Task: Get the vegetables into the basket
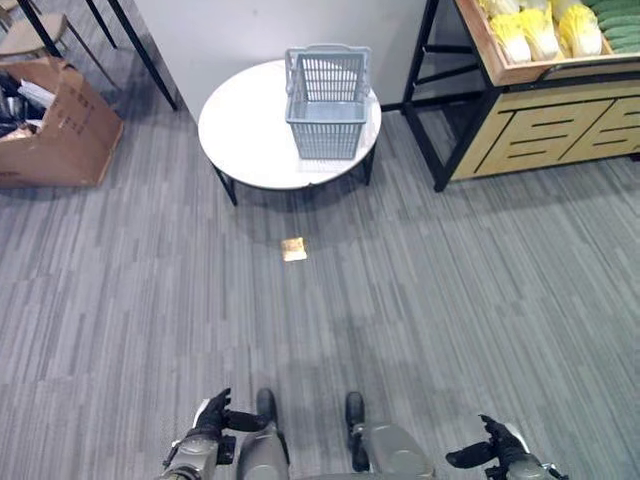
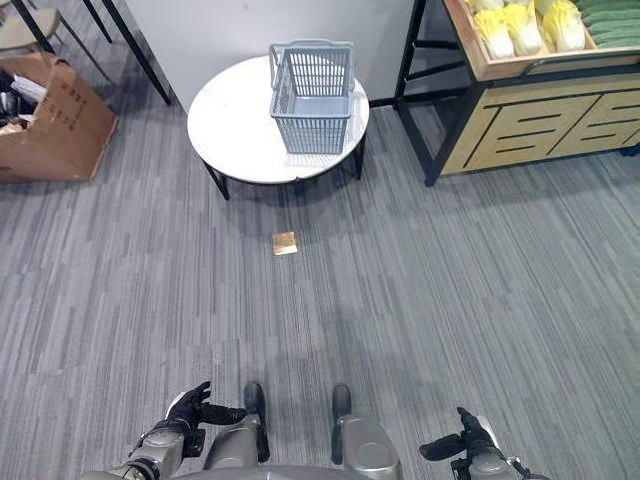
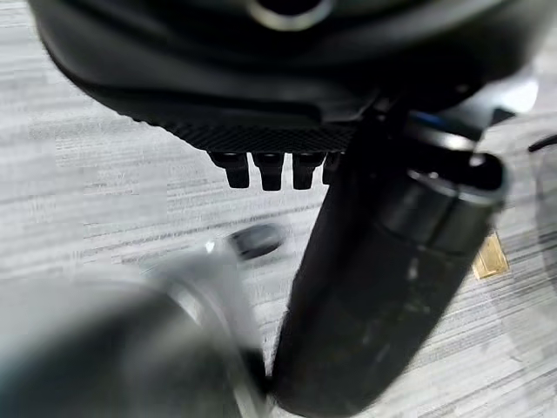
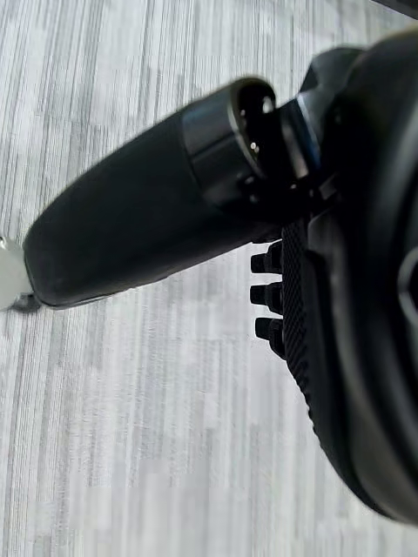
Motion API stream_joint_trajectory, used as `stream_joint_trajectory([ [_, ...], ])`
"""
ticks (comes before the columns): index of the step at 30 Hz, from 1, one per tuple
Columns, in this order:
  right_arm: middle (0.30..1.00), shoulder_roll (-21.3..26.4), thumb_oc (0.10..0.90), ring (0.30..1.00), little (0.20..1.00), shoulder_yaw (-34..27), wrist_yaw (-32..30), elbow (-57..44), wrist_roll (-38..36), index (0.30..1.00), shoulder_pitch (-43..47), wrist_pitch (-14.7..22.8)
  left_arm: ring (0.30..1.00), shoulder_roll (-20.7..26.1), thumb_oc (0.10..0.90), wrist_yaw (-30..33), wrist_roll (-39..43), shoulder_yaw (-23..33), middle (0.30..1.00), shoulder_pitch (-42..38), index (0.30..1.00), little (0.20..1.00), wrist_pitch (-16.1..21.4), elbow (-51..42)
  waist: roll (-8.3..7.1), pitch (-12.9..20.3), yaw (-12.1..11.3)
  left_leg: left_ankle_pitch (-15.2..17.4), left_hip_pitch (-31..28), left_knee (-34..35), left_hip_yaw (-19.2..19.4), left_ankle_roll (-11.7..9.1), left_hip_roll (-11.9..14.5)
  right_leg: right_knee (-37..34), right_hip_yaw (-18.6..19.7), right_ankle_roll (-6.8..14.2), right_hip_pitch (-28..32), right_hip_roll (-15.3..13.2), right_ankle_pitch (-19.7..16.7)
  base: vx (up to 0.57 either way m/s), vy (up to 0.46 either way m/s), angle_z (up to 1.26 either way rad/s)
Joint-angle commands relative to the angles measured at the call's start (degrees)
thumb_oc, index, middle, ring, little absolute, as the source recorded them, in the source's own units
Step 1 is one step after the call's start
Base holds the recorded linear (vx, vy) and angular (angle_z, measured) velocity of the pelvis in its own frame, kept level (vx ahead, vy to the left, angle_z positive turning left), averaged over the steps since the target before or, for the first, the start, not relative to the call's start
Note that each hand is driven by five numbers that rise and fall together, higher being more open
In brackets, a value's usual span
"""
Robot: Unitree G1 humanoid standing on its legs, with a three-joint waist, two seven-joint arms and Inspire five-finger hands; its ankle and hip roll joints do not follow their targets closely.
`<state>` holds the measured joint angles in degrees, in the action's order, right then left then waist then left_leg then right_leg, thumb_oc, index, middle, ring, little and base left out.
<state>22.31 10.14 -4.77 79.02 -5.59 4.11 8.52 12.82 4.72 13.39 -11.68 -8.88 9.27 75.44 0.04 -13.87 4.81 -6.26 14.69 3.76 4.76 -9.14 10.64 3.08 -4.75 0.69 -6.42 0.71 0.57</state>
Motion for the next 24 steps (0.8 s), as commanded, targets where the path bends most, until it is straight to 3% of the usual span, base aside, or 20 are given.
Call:
stream_joint_trajectory([
  [1, 1.000, 1.1, 0.900, 1.000, 1.000, -0.9, -0.2, -1.4, -2.1, 1.000, -2.4, 1.0, 1.000, 3.1, 0.900, 0.0, -0.5, 1.6, 1.000, 3.0, 1.000, 1.000, 0.9, 0.0, -0.52, 2.3, -1.0, -3.9, 0.8, -5.8, 0.1, 3.0, -0.8, 5.4, 3.7, 5.1, 5.0, -4.9, 5.9, 0.26, 0.216, -0.74],
  [5, 1.000, 0.3, 0.900, 1.000, 1.000, -1.8, 0.1, -1.7, -2.4, 1.000, -2.7, 0.9, 1.000, 3.9, 0.900, -0.3, -1.9, 1.0, 1.000, 2.6, 1.000, 1.000, 0.8, -0.1, -1.97, 2.8, -0.6, -0.3, 2.4, -11.7, 2.4, 4.5, -2.9, 6.1, 5.0, 7.0, 5.1, -8.1, 4.3, 0.18, 0.234, -0.53],
  [7, 1.000, -0.8, 0.900, 1.000, 1.000, -1.2, 0.5, -1.7, -1.3, 1.000, -2.9, 0.5, 1.000, 4.6, 0.900, -0.6, -2.6, 1.0, 1.000, 2.3, 1.000, 1.000, 0.9, -0.5, -3.04, 3.3, -0.8, 3.2, 3.3, -15.7, 3.8, 5.7, -4.2, 5.6, 5.8, 8.3, 5.7, -10.5, 1.2, 0.21, 0.268, -0.17],
  [10, 1.000, -1.6, 0.900, 1.000, 1.000, -0.5, 0.6, -1.8, -0.6, 1.000, -2.6, 0.2, 1.000, 5.1, 0.900, -0.8, -2.8, 1.1, 1.000, 2.3, 1.000, 1.000, 0.7, -0.6, -3.65, 3.8, -1.0, 5.1, 3.5, -17.2, 4.3, 6.7, -4.9, 6.0, 6.2, 9.0, 5.5, -11.5, -1.3, 0.13, 0.166, -0.13],
  [12, 1.000, -2.2, 0.900, 1.000, 1.000, 0.2, 0.6, -2.9, -0.6, 1.000, -2.2, 0.2, 1.000, 5.7, 0.900, -0.6, -2.8, 1.3, 1.000, 2.1, 1.000, 1.000, 0.7, -1.1, -4.01, 3.8, -1.2, 6.2, 3.0, -17.0, 4.7, 7.6, -5.4, 9.4, 6.8, 9.3, 3.8, -12.1, -5.4, 0.10, 0.168, -0.08],
  [13, 1.000, -2.2, 0.900, 1.000, 1.000, 0.2, 0.6, -2.9, -0.6, 1.000, -2.2, 0.2, 1.000, 5.7, 0.900, -0.6, -2.8, 1.3, 1.000, 2.1, 1.000, 1.000, 0.7, -1.1, -4.01, 3.8, -1.2, 6.2, 3.0, -17.0, 4.7, 7.6, -5.4, 9.4, 6.8, 9.3, 3.8, -12.1, -5.4, 0.08, 0.225, -0.14],
  [14, 1.000, -2.4, 0.900, 1.000, 1.000, 1.1, 0.6, -4.3, -0.3, 1.000, -1.1, 0.2, 1.000, 6.3, 0.900, -0.4, -2.5, 1.7, 1.000, 1.7, 1.000, 1.000, 0.5, -1.1, -3.89, 2.9, -1.3, 6.6, 1.6, -16.1, 5.4, 8.7, -5.7, 14.7, 5.7, 9.1, 0.4, -12.5, -9.8, 0.11, 0.348, -0.20],
  [15, 1.000, -2.7, 0.900, 1.000, 1.000, 1.9, 0.6, -4.9, -0.2, 1.000, -0.4, 0.4, 1.000, 6.2, 0.900, -0.4, -2.3, 2.0, 1.000, 1.8, 1.000, 1.000, 0.4, -0.7, -2.84, 2.1, -1.0, 6.5, -1.0, -13.9, 6.1, 9.4, -6.0, 19.6, 4.3, 9.0, -2.0, -11.7, -10.9, 0.23, 0.497, -0.26],
  [16, 1.000, -3.1, 0.900, 1.000, 1.000, 2.6, 0.8, -5.8, -0.1, 1.000, 0.0, 0.5, 1.000, 6.2, 0.900, -0.5, -2.1, 2.7, 1.000, 2.0, 1.000, 1.000, 0.1, 0.2, -2.77, 2.0, -1.0, 6.9, -3.7, -11.6, 7.1, 9.9, -6.6, 21.1, 1.5, 8.6, -3.9, -12.1, -11.1, 0.19, 0.344, -0.25],
  [17, 1.000, -3.1, 0.900, 1.000, 1.000, 2.6, 0.8, -5.8, -0.1, 1.000, 0.0, 0.5, 1.000, 6.2, 0.900, -0.5, -2.1, 2.8, 1.000, 2.0, 1.000, 1.000, 0.1, 0.2, -2.81, 1.9, -0.9, 6.9, -3.8, -11.5, 7.0, 9.9, -6.7, 21.2, 1.5, 8.7, -3.8, -12.2, -11.1, 0.19, 0.195, -0.30],
  [21, 1.000, -3.6, 0.900, 1.000, 1.000, 3.4, 1.1, -6.4, -0.3, 1.000, 0.5, 0.7, 1.000, 6.1, 0.900, -0.6, -2.4, 3.6, 1.000, 2.2, 1.000, 1.000, 0.0, 1.2, -2.97, 1.5, -0.6, 7.4, -7.1, -9.2, 7.5, 9.6, -7.3, 15.8, -2.0, 8.3, -6.6, -11.9, -8.6, 0.18, 0.053, -0.17],
  [22, 1.000, -3.9, 0.900, 1.000, 1.000, 3.5, 0.9, -7.0, -0.7, 1.000, 1.0, 0.9, 1.000, 5.9, 0.900, -0.5, -2.4, 3.8, 1.000, 2.4, 1.000, 1.000, 0.0, 1.7, -3.44, 1.2, -0.3, 8.2, -8.3, -8.9, 7.6, 9.2, -7.7, 10.5, -3.4, 8.8, -8.9, -12.7, -9.0, 0.31, -0.075, -0.01],
  [23, 1.000, -4.3, 0.900, 1.000, 1.000, 4.0, 0.9, -7.6, -0.8, 1.000, 1.7, 1.0, 1.000, 5.6, 0.900, -0.5, -2.7, 4.0, 1.000, 2.4, 1.000, 1.000, 0.0, 2.2, -4.16, 0.9, 0.3, 9.6, -9.9, -9.2, 7.1, 8.7, -8.3, 3.7, -3.9, 9.9, -10.5, -14.1, -11.9, 0.40, -0.099, -0.02],
  [24, 1.000, -4.3, 0.900, 1.000, 1.000, 4.1, 0.9, -8.0, -0.8, 1.000, 1.7, 1.0, 1.000, 5.5, 0.900, -0.6, -2.8, 4.1, 1.000, 2.4, 1.000, 1.000, 0.1, 2.1, -4.25, 0.6, 0.6, 10.3, -10.6, -9.5, 6.7, 8.4, -8.2, 1.8, -4.0, 10.3, -10.7, -14.4, -12.8, 0.27, -0.087, 0.10],
])
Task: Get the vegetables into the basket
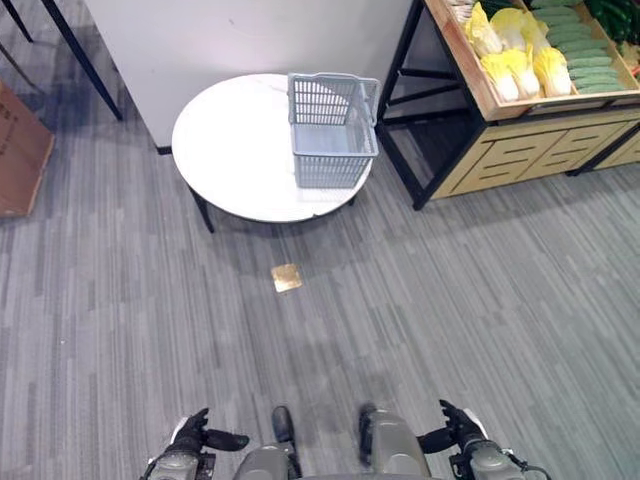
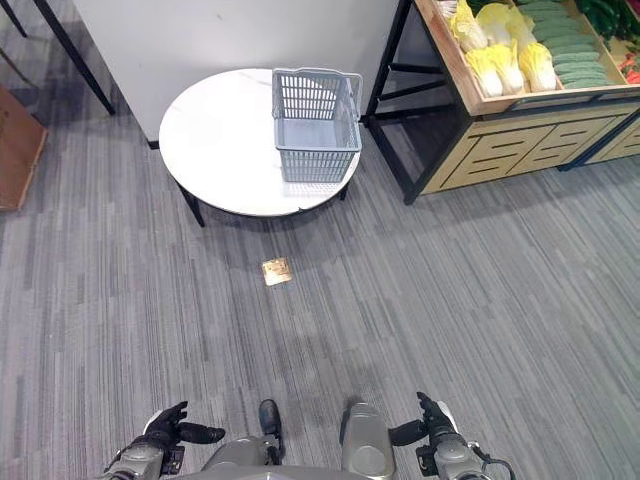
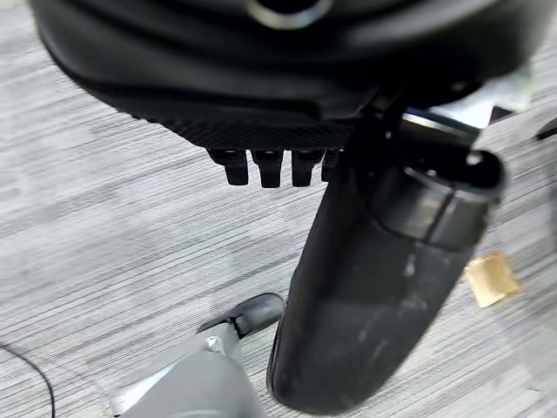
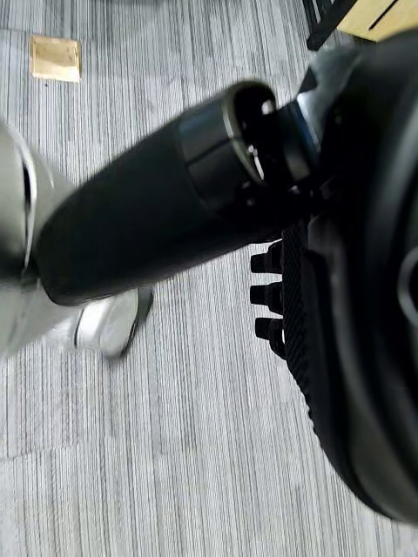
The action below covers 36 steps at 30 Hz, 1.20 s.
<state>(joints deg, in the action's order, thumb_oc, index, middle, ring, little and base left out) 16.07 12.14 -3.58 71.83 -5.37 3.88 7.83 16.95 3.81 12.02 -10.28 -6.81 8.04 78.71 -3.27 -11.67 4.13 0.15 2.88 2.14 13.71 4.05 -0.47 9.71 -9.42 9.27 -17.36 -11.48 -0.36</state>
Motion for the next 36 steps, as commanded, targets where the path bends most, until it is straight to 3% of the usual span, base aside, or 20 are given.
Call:
stream_joint_trajectory([
  [1, 1.000, 2.0, 0.900, 1.000, 1.000, 2.1, -0.3, -0.8, -1.0, 1.000, 1.9, 1.7, 1.000, 1.4, 0.900, 0.4, -1.4, 2.7, 1.000, 0.4, 1.000, 1.000, 1.3, -1.1, -0.84, -1.7, 1.3, 4.0, 1.1, -8.0, -2.3, -4.8, 3.0, -4.9, 0.6, 1.7, 0.4, -2.1, -11.8, 0.29, -0.078, 0.17],
  [2, 1.000, 1.9, 0.900, 1.000, 1.000, 2.5, -0.1, -1.5, -0.7, 1.000, 2.0, 1.7, 1.000, 1.1, 0.900, 0.2, -1.7, 2.8, 1.000, 0.3, 1.000, 1.000, 1.2, -0.8, -1.18, -1.8, 1.9, 5.6, -0.6, -8.5, -3.2, -5.1, 2.7, -8.2, 1.1, 2.4, -0.8, -2.8, -13.5, 0.21, -0.054, 0.39],
  [6, 1.000, 2.3, 0.900, 1.000, 1.000, 2.3, 0.3, -1.7, -0.9, 1.000, 1.6, 1.5, 1.000, 0.5, 0.900, -0.1, -2.0, 3.1, 1.000, 0.8, 1.000, 1.000, 1.0, -0.3, -1.58, -1.5, 2.0, 8.7, -2.4, -11.5, -5.0, -6.0, 2.1, -8.6, 2.2, 2.1, -0.3, -3.0, -14.0, 0.29, -0.098, 0.41],
  [9, 1.000, 2.5, 0.900, 1.000, 1.000, 2.4, 0.3, -1.3, -1.0, 1.000, 2.0, 1.5, 1.000, 0.1, 0.900, 0.1, -1.4, 3.2, 1.000, 0.6, 1.000, 1.000, 1.0, 0.0, -1.18, -1.0, 2.0, 8.6, -2.2, -12.6, -5.5, -6.9, 3.0, -8.1, 0.6, 1.7, 0.1, -2.9, -13.6, 0.19, -0.162, 0.54],
  [14, 1.000, 4.0, 0.900, 1.000, 1.000, 2.3, 0.4, -1.8, -1.6, 1.000, 2.1, 1.8, 1.000, -0.8, 0.900, 0.1, -1.0, 2.7, 1.000, 1.3, 1.000, 1.000, 1.1, -0.5, 0.87, 0.1, 2.1, 6.0, -3.7, -12.1, -7.0, -9.7, 6.6, -3.3, -1.0, -0.5, -0.4, -0.4, -8.7, 0.19, -0.195, 0.22],
  [17, 1.000, 4.6, 0.900, 1.000, 1.000, 2.5, 0.4, -1.6, -2.0, 1.000, 2.5, 2.1, 1.000, -1.3, 0.900, 0.6, -0.2, 2.5, 1.000, 1.1, 1.000, 1.000, 1.4, -1.2, 1.61, -0.1, 2.0, 0.3, -2.0, -17.3, -9.5, -11.6, 8.0, -2.0, -0.6, -2.5, 0.3, 1.8, -6.3, 0.14, -0.197, 0.06],
  [20, 1.000, 5.3, 0.900, 1.000, 1.000, 2.6, 0.1, 0.3, -1.4, 1.000, 2.1, 1.9, 1.000, -1.6, 0.900, 0.9, 1.4, 2.0, 1.000, 0.1, 1.000, 1.000, 1.7, -2.5, 1.32, -0.9, 1.2, -4.0, 1.8, -24.6, -11.1, -12.0, 8.3, -2.2, -1.4, -4.4, 2.2, 2.4, -4.3, 0.15, -0.233, 0.06],
  [22, 1.000, 5.9, 0.900, 1.000, 1.000, 1.7, -0.7, 1.8, -1.3, 1.000, 1.7, 1.6, 1.000, -1.8, 0.900, 1.2, 2.0, 1.1, 1.000, -0.7, 1.000, 1.000, 1.9, -3.2, 1.70, -1.5, 1.1, -4.5, 4.7, -23.1, -9.1, -11.3, 9.5, -2.4, -2.4, -4.7, 4.0, 2.3, -2.9, 0.13, -0.138, 0.30],
  [25, 1.000, 6.2, 0.900, 1.000, 1.000, 1.2, -1.5, 3.0, -1.2, 1.000, 1.3, 1.2, 1.000, -2.7, 0.900, 1.6, 1.8, -0.6, 1.000, -1.2, 1.000, 1.000, 2.1, -3.9, 2.62, -1.3, 0.7, -2.4, 9.1, -13.0, -6.7, -10.0, 9.5, -2.7, -2.9, -3.9, 6.0, 2.0, -0.8, 0.22, 0.020, 0.58],
  [26, 1.000, 6.0, 0.900, 1.000, 1.000, 1.2, -1.8, 3.2, -1.3, 1.000, 0.9, 1.1, 1.000, -3.0, 0.900, 2.7, 1.3, -1.0, 1.000, -1.0, 1.000, 1.000, 2.5, -4.4, 3.41, -1.1, 0.0, -5.5, 11.0, -8.1, -6.8, -10.5, 10.3, -2.5, -2.6, -3.6, 7.1, 2.8, 0.1, 0.25, 0.086, 0.47],
  [27, 1.000, 6.0, 0.900, 1.000, 1.000, 1.2, -1.8, 3.2, -1.3, 1.000, 0.9, 1.1, 1.000, -3.0, 0.900, 2.7, 1.3, -1.1, 1.000, -0.9, 1.000, 1.000, 2.5, -4.4, 3.37, -1.2, 0.0, -5.6, 10.8, -7.9, -6.7, -10.5, 10.2, -2.5, -2.5, -3.6, 7.2, 2.7, 0.2, 0.29, 0.114, 0.26],
  [28, 1.000, 5.7, 0.900, 1.000, 1.000, 0.6, -2.1, 3.6, -2.2, 1.000, 0.7, 1.2, 1.000, -3.1, 0.900, 3.5, 1.8, -0.8, 1.000, -1.0, 1.000, 1.000, 2.6, -4.4, 4.00, -1.0, -0.6, -8.8, 12.6, -5.2, -7.0, -10.9, 10.8, -2.5, -2.2, -3.6, 8.3, 3.5, 1.0, 0.24, 0.087, -0.14],
  [31, 1.000, 4.7, 0.900, 1.000, 1.000, -1.2, -2.3, 4.6, -3.8, 1.000, 0.0, 1.5, 1.000, -3.2, 0.900, 3.5, 1.0, -0.6, 1.000, -0.1, 1.000, 1.000, 2.4, -2.9, 3.88, -0.6, -1.6, -11.9, 13.5, -2.3, -7.7, -11.4, 11.1, -2.4, 0.3, -3.4, 12.3, 4.3, 2.9, 0.37, 0.146, -0.59],
  [34, 1.000, 4.2, 0.900, 1.000, 1.000, -1.5, -1.7, 6.0, -2.1, 1.000, -1.5, 0.9, 1.000, -2.7, 0.900, 2.5, 0.5, 0.3, 1.000, 1.0, 1.000, 1.000, 1.8, -2.1, 3.33, 1.0, -2.0, -10.4, 12.2, -3.3, -6.5, -10.4, 10.2, -1.9, 1.3, -2.6, 15.0, 2.9, 3.7, 0.40, 0.240, -0.70],
  [36, 1.000, 3.7, 0.900, 1.000, 1.000, -1.6, -0.9, 6.0, -1.4, 1.000, -1.9, 0.3, 1.000, -2.2, 0.900, 1.0, -1.8, -0.5, 1.000, 1.2, 1.000, 1.000, 1.3, -1.6, 1.85, 1.9, -1.6, -7.8, 11.8, -5.8, -4.8, -9.1, 8.2, -2.3, 2.9, -1.1, 16.1, 0.5, 1.1, 0.39, 0.350, -0.36],
])
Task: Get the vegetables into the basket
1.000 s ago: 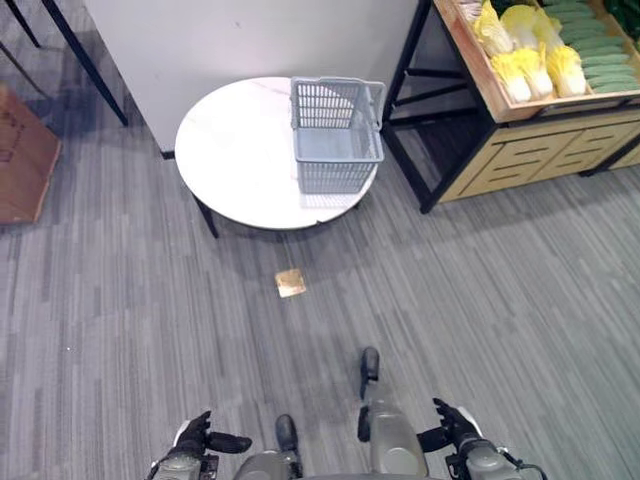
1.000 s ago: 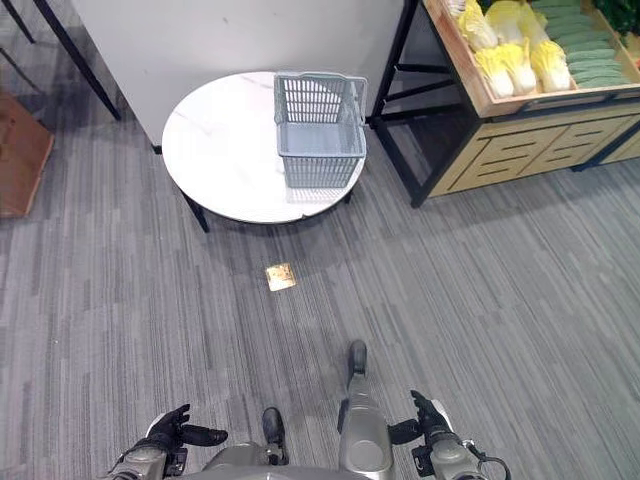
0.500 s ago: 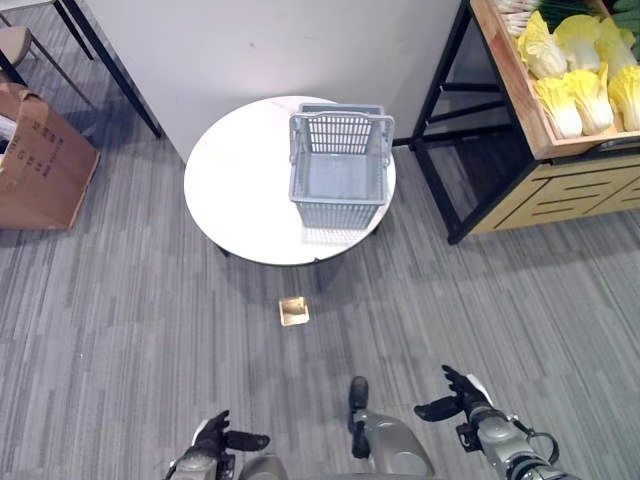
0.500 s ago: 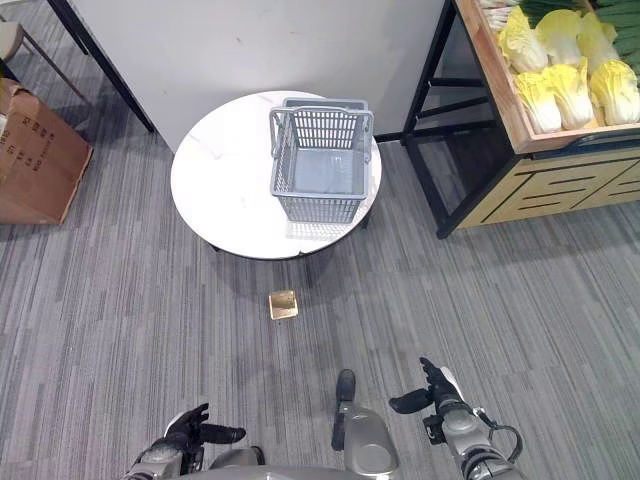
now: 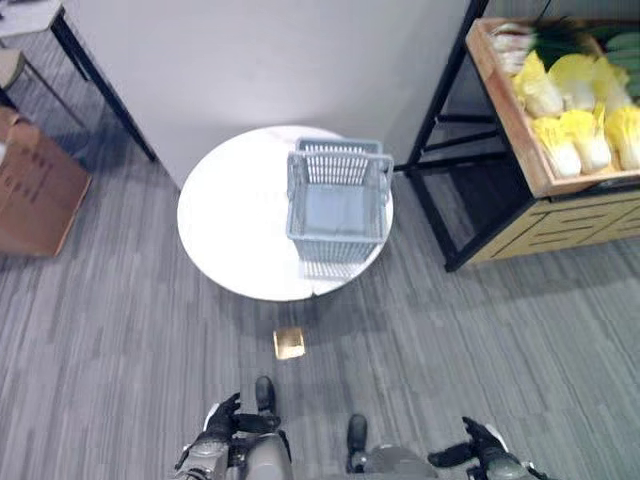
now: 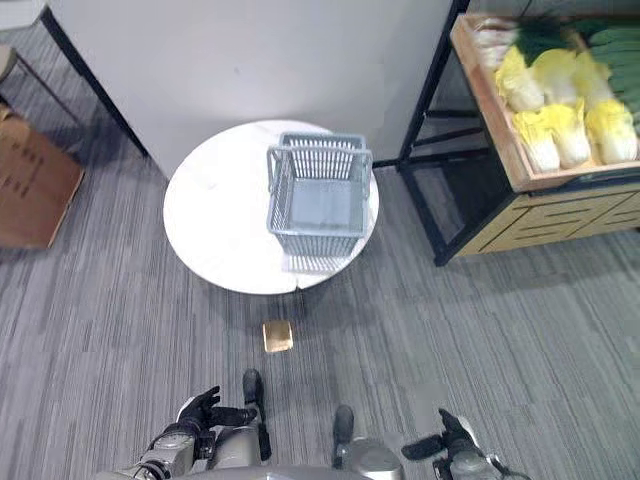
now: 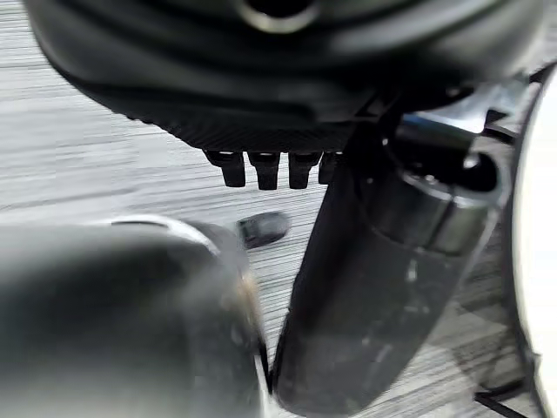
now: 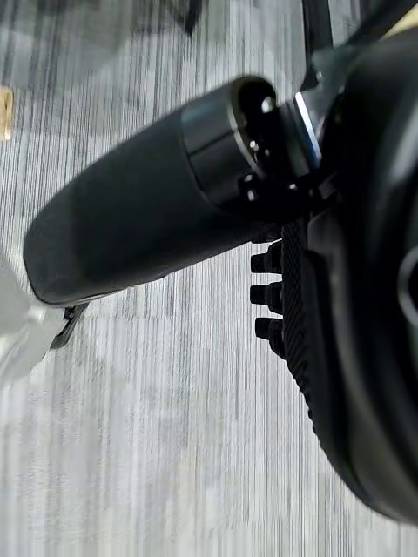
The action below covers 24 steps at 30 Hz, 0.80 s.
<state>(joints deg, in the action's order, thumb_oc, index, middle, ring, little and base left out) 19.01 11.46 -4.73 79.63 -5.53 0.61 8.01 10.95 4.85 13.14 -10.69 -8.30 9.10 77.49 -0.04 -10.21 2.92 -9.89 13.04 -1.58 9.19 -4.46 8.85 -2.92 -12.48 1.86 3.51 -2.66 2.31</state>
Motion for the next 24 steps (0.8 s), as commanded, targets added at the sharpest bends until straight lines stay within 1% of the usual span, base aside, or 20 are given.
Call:
stream_joint_trajectory([
  [1, 1.000, 0.2, 0.900, 1.000, 1.000, -0.5, 0.8, -2.1, -0.9, 1.000, 1.4, 0.0, 1.000, 4.2, 0.900, -0.4, -3.5, -0.3, 1.000, 2.9, 1.000, 1.000, 0.3, -0.6, -2.48, 1.1, -0.2, 4.3, 1.7, -4.2, 1.0, 0.2, -2.4, 10.1, 7.1, 7.3, -4.8, -9.8, -5.0, 0.31, 0.319, -0.06],
  [2, 1.000, -0.3, 0.900, 1.000, 1.000, 0.1, 1.1, -2.4, -0.6, 1.000, 1.6, -0.1, 1.000, 4.7, 0.900, -0.9, -3.5, -0.2, 1.000, 2.9, 1.000, 1.000, 0.2, -0.8, -3.35, 1.5, -0.3, 6.0, 1.9, -5.9, 1.9, 0.9, -3.2, 9.7, 7.8, 8.1, -5.0, -10.8, -7.9, 0.33, 0.362, -0.08],
  [3, 1.000, -0.9, 0.900, 1.000, 1.000, 0.5, 1.2, -2.9, -0.5, 1.000, 2.0, -0.1, 1.000, 5.1, 0.900, -1.0, -4.3, -0.5, 1.000, 2.6, 1.000, 1.000, 0.1, -0.8, -3.90, 1.7, -0.2, 7.4, 1.6, -6.5, 2.7, 1.6, -3.6, 10.1, 8.1, 8.6, -5.3, -11.6, -10.2, 0.21, 0.281, -0.14],
  [6, 1.000, -1.4, 0.900, 1.000, 1.000, 1.2, 1.2, -4.2, -0.6, 1.000, 2.9, -0.1, 1.000, 5.5, 0.900, -0.8, -4.7, -0.8, 1.000, 2.6, 1.000, 1.000, 0.1, -1.2, -4.00, 1.4, -0.3, 8.5, 0.4, -5.9, 4.1, 2.8, -3.9, 13.2, 8.0, 9.1, -7.3, -12.3, -13.5, 0.09, 0.218, -0.13],
  [7, 1.000, -1.6, 0.900, 1.000, 1.000, 1.6, 1.3, -5.2, -0.9, 1.000, 3.4, 0.1, 1.000, 5.7, 0.900, -1.0, -4.8, -0.8, 1.000, 2.6, 1.000, 1.000, -0.1, -1.5, -3.46, 1.0, -0.3, 8.9, -0.7, -5.2, 4.5, 3.5, -3.9, 16.8, 7.1, 8.7, -8.9, -11.8, -13.5, 0.10, 0.248, -0.16],
  [9, 1.000, -2.0, 0.900, 1.000, 1.000, 2.1, 1.5, -5.8, -1.2, 1.000, 3.7, 0.2, 1.000, 6.0, 0.900, -1.2, -5.1, -0.7, 1.000, 2.7, 1.000, 1.000, -0.3, -1.1, -3.52, 0.8, -0.3, 9.4, -2.5, -4.3, 5.5, 3.7, -4.1, 17.8, 5.0, 8.6, -10.1, -12.0, -13.2, 0.09, 0.150, -0.26],
  [11, 1.000, -2.4, 0.900, 1.000, 1.000, 2.6, 1.7, -6.2, -1.1, 1.000, 3.7, 0.4, 1.000, 6.4, 0.900, -1.3, -5.0, 0.1, 1.000, 2.7, 1.000, 1.000, -0.5, -0.5, -3.68, 0.7, -0.3, 9.6, -3.8, -3.5, 6.4, 3.4, -3.7, 15.6, 2.1, 8.5, -11.3, -12.7, -12.5, 0.10, 0.003, -0.31],
  [13, 1.000, -2.6, 0.900, 1.000, 1.000, 2.9, 1.9, -6.3, -1.0, 1.000, 4.0, 0.4, 1.000, 6.6, 0.900, -1.3, -4.8, 0.7, 1.000, 2.7, 1.000, 1.000, -0.6, -0.2, -3.82, 0.5, -0.2, 9.9, -4.6, -3.6, 6.6, 2.8, -3.1, 12.3, 0.8, 8.7, -12.5, -13.1, -11.6, 0.11, -0.078, -0.12],
  [15, 1.000, -2.5, 0.900, 1.000, 1.000, 3.0, 2.1, -6.4, -1.1, 1.000, 4.2, 0.4, 1.000, 6.6, 0.900, -1.3, -4.8, 0.9, 1.000, 2.5, 1.000, 1.000, -0.6, 0.1, -4.05, -0.1, 0.2, 10.7, -5.0, -4.7, 5.6, 2.1, -2.4, 8.7, 1.5, 8.9, -14.1, -13.4, -12.0, 0.14, -0.204, -0.03],
  [16, 1.000, -2.4, 0.900, 1.000, 1.000, 3.2, 2.4, -6.3, -1.1, 1.000, 4.2, 0.3, 1.000, 6.5, 0.900, -1.2, -5.2, 1.0, 1.000, 2.5, 1.000, 1.000, -0.6, 0.7, -4.62, -0.5, 0.6, 11.8, -4.9, -7.4, 3.5, 1.1, -1.7, 5.5, 4.4, 9.0, -14.0, -12.9, -11.5, 0.16, -0.305, 0.13],
  [18, 1.000, -2.3, 0.900, 1.000, 1.000, 3.4, 2.5, -6.1, -0.8, 1.000, 4.3, 0.4, 1.000, 6.1, 0.900, -1.2, -5.2, 1.4, 1.000, 2.8, 1.000, 1.000, -0.6, 1.2, -4.63, 0.0, 0.1, 11.4, -4.4, -8.0, 2.9, 0.2, -0.8, 4.2, 3.5, 8.6, -12.8, -12.1, -10.6, 0.10, -0.264, 0.41],
  [19, 1.000, -2.1, 0.900, 1.000, 1.000, 3.6, 2.6, -5.9, -0.6, 1.000, 4.2, 0.4, 1.000, 5.9, 0.900, -1.3, -4.5, 1.8, 1.000, 3.2, 1.000, 1.000, -0.6, 1.4, -4.48, 0.4, -0.2, 10.6, -4.8, -7.3, 2.5, -0.4, -0.2, 3.9, 3.0, 8.3, -12.1, -11.4, -10.1, 0.06, -0.189, 0.51],
  [21, 1.000, -1.8, 0.900, 1.000, 1.000, 3.7, 2.6, -5.7, -0.4, 1.000, 4.1, 0.4, 1.000, 5.6, 0.900, -1.5, -4.3, 1.9, 1.000, 3.4, 1.000, 1.000, -0.5, 1.2, -4.21, 0.6, -0.3, 10.1, -5.1, -6.5, 2.1, -0.7, 0.0, 3.4, 2.7, 8.1, -11.4, -10.9, -9.8, 0.06, -0.142, 0.37],
  [22, 1.000, -1.3, 0.900, 1.000, 1.000, 3.6, 2.5, -5.9, -0.5, 1.000, 4.1, 0.6, 1.000, 5.0, 0.900, -1.8, -4.3, 1.6, 1.000, 3.9, 1.000, 1.000, -0.5, 1.3, -3.66, 1.3, -0.4, 8.6, -5.9, -4.2, 1.4, -1.3, 0.5, 2.8, 2.2, 7.7, -10.5, -9.8, -9.4, 0.06, -0.143, 0.30],
  [24, 1.000, -0.8, 0.900, 1.000, 1.000, 3.5, 2.4, -6.0, -0.7, 1.000, 4.2, 0.8, 1.000, 4.4, 0.900, -2.0, -4.1, 1.4, 1.000, 4.3, 1.000, 1.000, -0.5, 1.2, -3.07, 1.9, -0.4, 7.1, -6.7, -1.6, 1.2, -1.8, 0.8, 1.4, 1.8, 7.7, -9.6, -9.1, -9.3, 0.06, -0.135, 0.17],
])
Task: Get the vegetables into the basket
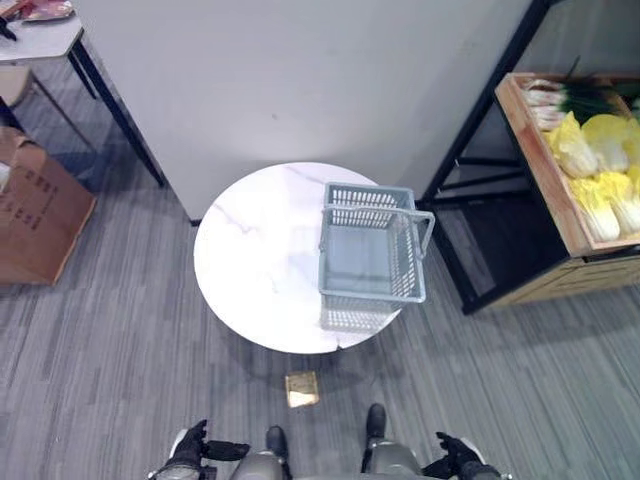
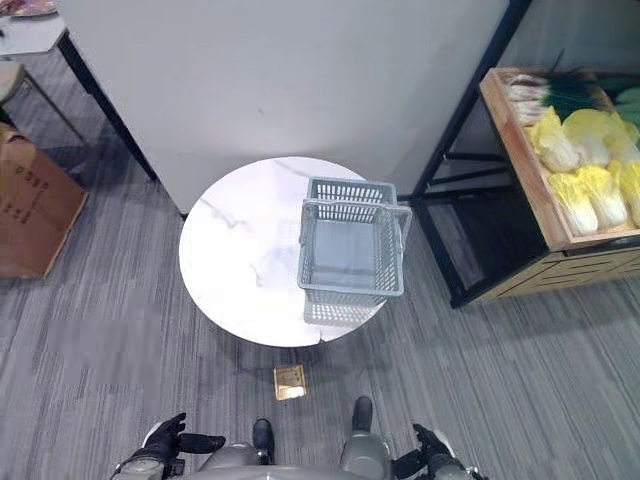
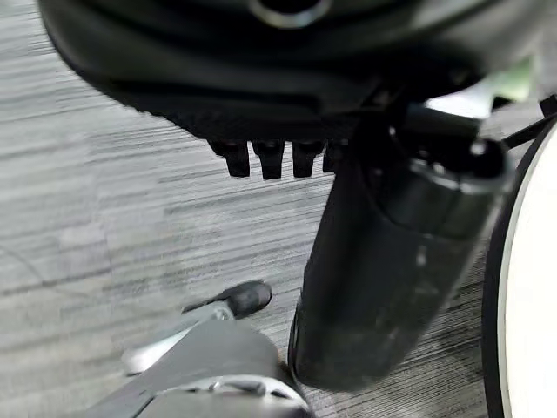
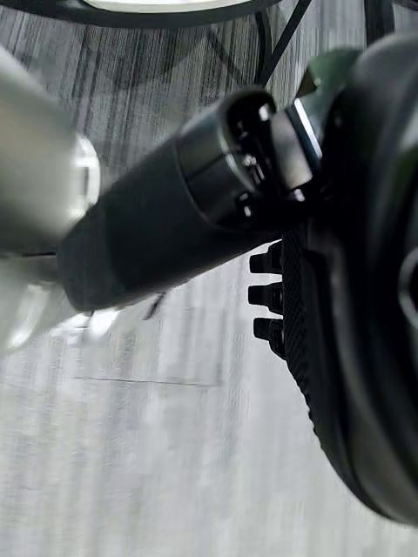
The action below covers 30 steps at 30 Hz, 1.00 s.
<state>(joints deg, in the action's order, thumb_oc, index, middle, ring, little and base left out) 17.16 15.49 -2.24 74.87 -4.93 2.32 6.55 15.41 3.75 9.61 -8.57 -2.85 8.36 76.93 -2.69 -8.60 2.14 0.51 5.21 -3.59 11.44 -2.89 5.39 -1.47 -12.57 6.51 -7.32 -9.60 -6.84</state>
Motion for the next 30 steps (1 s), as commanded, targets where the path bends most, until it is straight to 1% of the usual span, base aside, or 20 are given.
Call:
stream_joint_trajectory([
  [1, 1.000, 1.2, 0.900, 1.000, 1.000, -0.6, -0.2, -1.2, -1.3, 1.000, 2.5, 2.2, 1.000, -0.3, 0.900, -1.0, -0.5, -0.8, 1.000, -1.0, 1.000, 1.000, 0.3, 1.7, -0.19, 0.5, 0.5, -3.8, 0.9, 1.5, -1.0, -3.5, 4.3, -0.5, 1.8, 3.0, 1.5, -2.0, -0.1, 0.04, -0.078, 0.05],
  [4, 1.000, 1.7, 0.900, 1.000, 1.000, -2.0, -0.7, 0.6, -2.1, 1.000, 1.9, 2.1, 1.000, -0.7, 0.900, -0.6, -0.2, -0.9, 1.000, -1.1, 1.000, 1.000, 0.4, 1.8, 0.25, 1.3, 0.7, -5.5, -0.3, 5.5, -0.9, -3.8, 4.3, -2.4, 1.3, 3.3, 2.3, -1.7, -0.6, 0.04, -0.050, -0.04],
  [9, 1.000, 3.1, 0.900, 1.000, 1.000, -4.7, -2.0, 2.6, -3.0, 1.000, 1.1, 2.1, 1.000, -0.4, 0.900, 0.4, -0.9, -0.3, 1.000, -0.7, 1.000, 1.000, 0.3, 3.0, 0.25, 2.4, 1.2, -6.1, -1.5, 8.2, -0.3, -3.9, 4.0, -3.4, 1.2, 3.9, 2.6, -2.0, -1.4, 0.04, -0.001, 0.02],
  [10, 1.000, 4.0, 0.900, 1.000, 1.000, -5.8, -2.6, 2.5, -3.5, 1.000, 1.0, 2.3, 1.000, -0.3, 0.900, 0.7, -1.1, -0.1, 1.000, -0.4, 1.000, 1.000, 0.3, 3.2, 0.17, 2.6, 1.2, -6.1, -1.7, 8.5, -0.2, -3.9, 3.9, -3.5, 1.2, 4.1, 2.7, -2.2, -1.5, 0.05, 0.028, 0.04],
  [11, 1.000, 6.7, 0.900, 1.000, 1.000, -8.3, -4.2, 0.2, -4.5, 1.000, 1.3, 3.3, 1.000, -0.1, 0.900, 1.0, -1.2, 0.4, 1.000, 0.2, 1.000, 1.000, 0.4, 3.2, -0.15, 2.8, 1.6, -5.8, -1.9, 8.6, 0.1, -3.8, 3.5, -3.5, 1.7, 4.4, 2.6, -2.4, -1.9, 0.03, 0.040, 0.01],
  [12, 1.000, 8.8, 0.900, 1.000, 1.000, -8.8, -5.5, -2.0, -3.0, 1.000, 1.4, 3.8, 1.000, 0.0, 0.900, 1.2, -1.2, 0.7, 1.000, 0.7, 1.000, 1.000, 0.6, 2.9, -0.24, 2.8, 1.7, -5.7, -2.0, 8.6, 0.3, -3.7, 3.4, -3.5, 1.8, 4.6, 2.6, -2.6, -2.1, 0.02, 0.035, -0.01],
  [13, 1.000, 8.8, 0.900, 1.000, 1.000, -8.9, -5.5, -2.1, -3.0, 1.000, 1.3, 3.8, 1.000, 0.0, 0.900, 1.2, -1.2, 0.7, 1.000, 0.7, 1.000, 1.000, 0.6, 2.9, -0.22, 2.8, 1.7, -5.7, -2.0, 8.6, 0.3, -3.7, 3.4, -3.5, 1.8, 4.6, 2.6, -2.6, -2.1, 0.00, 0.036, -0.01],
  [14, 1.000, 11.6, 0.900, 1.000, 1.000, -7.5, -6.5, -6.9, 1.9, 1.000, 0.7, 4.0, 1.000, 0.0, 0.900, 1.1, -1.3, 0.9, 1.000, 1.4, 1.000, 1.000, 0.7, 2.2, -0.30, 2.6, 1.7, -5.7, -1.9, 8.6, 0.3, -3.7, 3.2, -3.5, 1.9, 4.8, 2.5, -2.9, -2.4, -0.01, 0.032, -0.01],
  [15, 1.000, 15.8, 0.900, 1.000, 1.000, -5.6, -6.4, -16.2, 7.7, 1.000, -0.3, 4.4, 1.000, 0.4, 0.900, 0.8, -1.6, 1.3, 1.000, 2.1, 1.000, 1.000, 0.8, 1.4, -0.49, 2.5, 1.9, -5.7, -1.8, 8.6, 0.3, -3.7, 3.1, -3.4, 2.0, 4.9, 2.3, -3.0, -2.5, -0.02, 0.055, -0.01],
  [16, 1.000, 20.2, 0.900, 1.000, 1.000, -5.8, -7.5, -25.7, 11.6, 1.000, -0.9, 4.9, 1.000, 0.6, 0.900, 0.8, -1.4, 1.9, 1.000, 2.7, 1.000, 1.000, 1.0, 0.7, -0.69, 2.2, 2.1, -5.5, -2.0, 8.6, 0.5, -3.7, 3.1, -3.2, 2.3, 5.1, 2.2, -3.2, -2.6, -0.02, 0.059, -0.02],
  [17, 1.000, 23.0, 0.900, 1.000, 1.000, -6.9, -7.9, -32.7, 14.2, 1.000, -1.8, 5.1, 1.000, 0.5, 0.900, 0.6, -1.2, 2.2, 1.000, 3.0, 1.000, 1.000, 1.1, 0.2, -0.79, 2.2, 2.3, -5.6, -1.8, 8.6, 0.5, -3.6, 2.9, -3.1, 2.5, 5.3, 1.9, -3.4, -2.9, -0.01, 0.082, -0.07],
  [18, 1.000, 27.1, 0.900, 1.000, 1.000, -8.5, -8.6, -44.2, 17.9, 1.000, -2.0, 6.2, 1.000, 0.3, 0.900, 0.4, -1.1, 2.8, 1.000, 3.0, 1.000, 1.000, 1.2, 0.0, -1.06, 2.2, 2.6, -5.3, -1.9, 8.6, 0.9, -3.5, 2.8, -3.1, 2.8, 5.5, 1.7, -3.7, -3.1, 0.00, 0.059, -0.10],
  [20, 1.000, 27.2, 0.900, 1.000, 1.000, -8.7, -8.4, -44.5, 17.9, 1.000, -2.4, 6.0, 1.000, 0.3, 0.900, 0.4, -1.1, 2.7, 1.000, 3.0, 1.000, 1.000, 1.2, 0.0, -1.00, 2.2, 2.5, -5.3, -1.9, 8.6, 0.9, -3.5, 2.7, -3.1, 2.8, 5.5, 1.7, -3.7, -3.1, 0.02, 0.040, -0.12],
  [21, 1.000, 31.8, 0.900, 1.000, 1.000, -10.0, -8.5, -60.2, 21.7, 1.000, 0.0, 7.7, 1.000, 0.4, 0.900, 0.3, -1.7, 3.8, 1.000, 2.6, 1.000, 1.000, 0.7, 0.1, -1.25, 2.4, 2.0, -5.0, -2.2, 8.6, 1.0, -3.3, 2.5, -3.1, 2.7, 5.7, 1.9, -4.1, -3.2, 0.04, 0.040, -0.06],
  [22, 1.000, 32.3, 0.900, 1.000, 1.000, -9.5, -8.0, -63.2, 22.2, 1.000, 1.6, 8.0, 1.000, 0.6, 0.900, 0.3, -2.2, 3.7, 1.000, 2.4, 1.000, 1.000, 0.6, 0.4, -1.32, 2.5, 1.6, -4.9, -2.3, 8.6, 0.9, -3.2, 2.5, -3.1, 2.6, 5.7, 2.0, -4.2, -3.1, 0.04, 0.040, 0.02],
  [25, 1.000, 33.0, 0.900, 1.000, 1.000, -8.4, -7.9, -66.0, 22.3, 1.000, 4.1, 8.5, 1.000, 0.4, 0.900, 0.2, -2.4, 3.7, 1.000, 2.5, 1.000, 1.000, 0.5, 0.4, -1.36, 2.5, 1.1, -4.8, -2.4, 8.6, 0.8, -3.2, 2.4, -3.0, 2.4, 5.7, 2.3, -4.2, -2.9, 0.01, -0.001, 0.03],
  [26, 1.000, 33.8, 0.900, 1.000, 1.000, -5.5, -7.6, -68.3, 21.8, 1.000, 9.2, 9.0, 1.000, 0.8, 0.900, 0.0, -2.8, 2.8, 1.000, 2.2, 1.000, 1.000, 0.3, 0.2, -1.41, 2.7, 0.0, -4.8, -2.3, 8.6, 0.5, -3.1, 2.4, -3.1, 2.2, 5.6, 2.4, -4.3, -2.8, 0.01, -0.003, 0.06],
  [27, 1.000, 33.9, 0.900, 1.000, 1.000, -3.7, -7.5, -69.1, 21.6, 1.000, 12.2, 9.0, 1.000, 0.8, 0.900, -0.1, -3.1, 2.6, 1.000, 2.1, 1.000, 1.000, 0.2, 0.2, -1.40, 2.5, -0.2, -4.8, -2.2, 8.6, 0.4, -3.1, 2.5, -3.0, 2.0, 5.6, 2.4, -4.3, -2.7, 0.02, -0.007, 0.04],
  [28, 1.000, 33.0, 0.900, 1.000, 1.000, -1.2, -7.6, -70.1, 21.1, 1.000, 16.3, 9.0, 1.000, 0.8, 0.900, 0.0, -3.4, 2.0, 1.000, 2.1, 1.000, 1.000, 0.1, 0.1, -1.43, 2.4, -0.7, -4.8, -2.1, 8.5, 0.3, -3.1, 2.5, -3.0, 1.9, 5.5, 2.5, -4.2, -2.6, 0.00, -0.010, 0.07],
  [30, 1.000, 30.4, 0.900, 1.000, 1.000, 2.8, -7.6, -68.3, 19.1, 1.000, 22.0, 8.6, 1.000, 0.9, 0.900, 0.3, -3.6, 0.7, 1.000, 1.9, 1.000, 1.000, 0.0, 0.1, -1.51, 2.1, -2.0, -4.9, -1.8, 8.4, 0.1, -3.2, 2.6, -3.0, 1.6, 5.3, 2.4, -4.2, -2.5, -0.02, -0.012, 0.17],
])
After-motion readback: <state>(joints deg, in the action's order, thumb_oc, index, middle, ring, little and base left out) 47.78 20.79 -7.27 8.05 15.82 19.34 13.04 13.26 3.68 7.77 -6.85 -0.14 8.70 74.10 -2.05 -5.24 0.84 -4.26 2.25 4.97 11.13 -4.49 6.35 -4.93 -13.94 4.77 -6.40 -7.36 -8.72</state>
